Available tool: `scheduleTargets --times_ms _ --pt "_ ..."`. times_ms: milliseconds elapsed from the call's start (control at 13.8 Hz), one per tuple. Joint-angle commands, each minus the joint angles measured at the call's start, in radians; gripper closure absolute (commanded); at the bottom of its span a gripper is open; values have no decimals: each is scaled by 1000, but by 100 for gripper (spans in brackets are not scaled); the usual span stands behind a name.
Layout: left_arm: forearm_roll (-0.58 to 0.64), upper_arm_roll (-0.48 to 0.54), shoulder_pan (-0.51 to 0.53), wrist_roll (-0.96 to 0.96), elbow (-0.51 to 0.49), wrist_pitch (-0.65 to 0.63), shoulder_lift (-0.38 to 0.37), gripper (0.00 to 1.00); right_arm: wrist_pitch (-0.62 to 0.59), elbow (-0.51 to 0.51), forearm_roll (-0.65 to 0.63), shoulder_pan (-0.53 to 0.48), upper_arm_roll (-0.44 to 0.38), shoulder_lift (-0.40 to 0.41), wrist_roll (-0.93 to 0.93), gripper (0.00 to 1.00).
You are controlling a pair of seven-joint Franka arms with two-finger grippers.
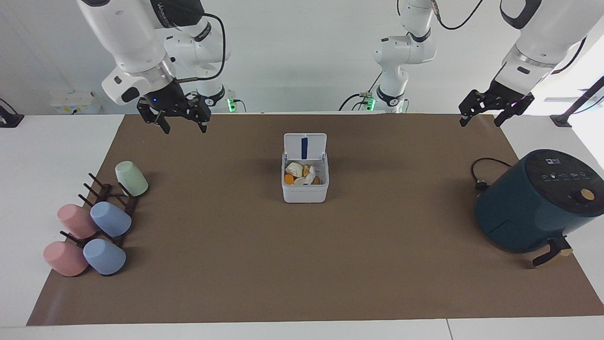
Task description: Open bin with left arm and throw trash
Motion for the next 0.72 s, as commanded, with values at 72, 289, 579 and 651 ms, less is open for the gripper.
scheduleTargets --times_ms 72,289,579,651 --pt "23 5 -7 -3 -14 -5 -12 0 100 -171 -62 50 -75 -95 -71 0" --pt "23 5 -2 -4 -37 30 -18 0 107 -168 -56 47 -128 -69 -86 0" --pt "23 6 1 -3 -50 43 -26 0 85 -141 -67 12 -129 -39 -88 0" --pt "23 6 1 -3 -50 43 -26 0 78 -143 -65 12 -127 -42 -88 0"
